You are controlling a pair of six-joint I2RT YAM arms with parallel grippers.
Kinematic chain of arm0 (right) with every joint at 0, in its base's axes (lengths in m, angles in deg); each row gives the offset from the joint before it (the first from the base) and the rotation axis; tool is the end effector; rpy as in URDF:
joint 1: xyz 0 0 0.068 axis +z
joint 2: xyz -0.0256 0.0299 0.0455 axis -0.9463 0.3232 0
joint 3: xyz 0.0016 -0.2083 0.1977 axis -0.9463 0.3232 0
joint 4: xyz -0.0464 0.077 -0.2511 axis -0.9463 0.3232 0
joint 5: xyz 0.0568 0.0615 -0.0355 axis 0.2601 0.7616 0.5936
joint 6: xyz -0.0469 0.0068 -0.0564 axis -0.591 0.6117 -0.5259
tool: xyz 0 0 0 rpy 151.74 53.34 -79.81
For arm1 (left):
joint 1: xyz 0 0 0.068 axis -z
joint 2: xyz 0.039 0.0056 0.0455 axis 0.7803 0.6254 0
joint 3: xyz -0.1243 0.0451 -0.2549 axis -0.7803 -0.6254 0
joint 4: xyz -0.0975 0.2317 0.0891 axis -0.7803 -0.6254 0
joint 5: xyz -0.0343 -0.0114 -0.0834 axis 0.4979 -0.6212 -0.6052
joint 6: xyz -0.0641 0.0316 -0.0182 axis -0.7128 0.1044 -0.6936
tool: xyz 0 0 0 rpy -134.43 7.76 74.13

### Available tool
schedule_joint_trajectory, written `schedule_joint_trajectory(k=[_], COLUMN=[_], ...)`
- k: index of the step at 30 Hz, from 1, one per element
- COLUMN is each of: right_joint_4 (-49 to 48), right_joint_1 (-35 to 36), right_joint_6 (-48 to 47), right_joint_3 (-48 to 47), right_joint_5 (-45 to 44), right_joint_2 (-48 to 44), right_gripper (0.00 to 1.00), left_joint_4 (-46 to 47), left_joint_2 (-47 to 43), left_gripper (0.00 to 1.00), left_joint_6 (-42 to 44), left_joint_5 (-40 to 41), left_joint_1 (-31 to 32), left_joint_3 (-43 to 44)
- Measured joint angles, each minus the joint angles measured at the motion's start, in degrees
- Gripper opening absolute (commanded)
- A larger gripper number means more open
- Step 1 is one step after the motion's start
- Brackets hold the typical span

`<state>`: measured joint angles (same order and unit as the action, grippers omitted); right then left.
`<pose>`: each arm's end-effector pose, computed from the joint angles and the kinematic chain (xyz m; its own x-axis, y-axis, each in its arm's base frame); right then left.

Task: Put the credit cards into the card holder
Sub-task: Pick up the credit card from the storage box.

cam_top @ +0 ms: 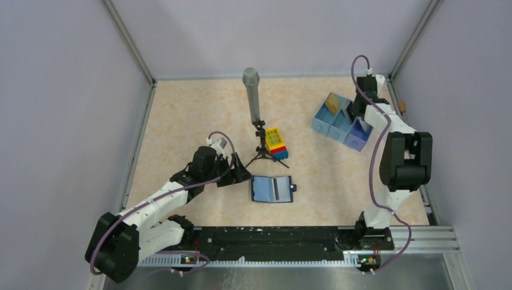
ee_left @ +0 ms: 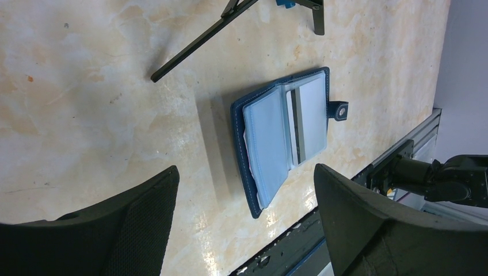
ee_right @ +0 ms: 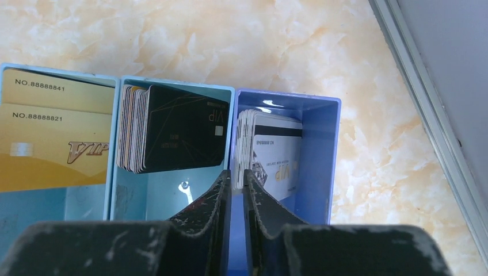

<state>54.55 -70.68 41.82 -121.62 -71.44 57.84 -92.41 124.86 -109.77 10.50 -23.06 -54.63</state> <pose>0.4274 -0.0199 0.2346 -0.6035 0.2423 -0.7597 0.4403 0.8956 -0.0641 0.1849 -0.1218 0.1814 -0.8604 -0.2541 -0.4417 0.1275 0.7318 -0.6695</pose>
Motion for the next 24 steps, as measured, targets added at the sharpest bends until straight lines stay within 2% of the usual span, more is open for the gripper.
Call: schedule_joint_trajectory(k=[2,5,7,19,24], right_joint_4=[0.15,0.94,1.31,2.91,3.21], right_joint_1=[0.0,0.0,0.0,0.0,0.0], right_joint_6=[-0.13,-0.57,-1.01,-1.77,-1.73], right_joint_3=[0.0,0.0,0.0,-1.4,-1.4], right_joint_5=[-0.22,-0.44,-0.42,-0.28,-0.13], right_joint_2=[-0.09,-0.11,-0.11,3.28,4.42], right_gripper=[0.17,0.35,0.43,0.61,0.62], left_joint_4=[0.13,0.39,0.37,0.39,0.39], left_joint_2=[0.02,0.02,0.02,0.0,0.0], left_gripper=[0.87,0.87,0.87,0.88,0.88], left_joint_6=[0.0,0.0,-0.02,0.0,0.0], left_joint_5=[-0.17,-0.37,-0.42,-0.79,-0.79], left_joint_1=[0.0,0.0,0.0,-0.07,-0.07], left_joint_3=[-0.11,-0.44,-0.72,-0.96,-0.98])
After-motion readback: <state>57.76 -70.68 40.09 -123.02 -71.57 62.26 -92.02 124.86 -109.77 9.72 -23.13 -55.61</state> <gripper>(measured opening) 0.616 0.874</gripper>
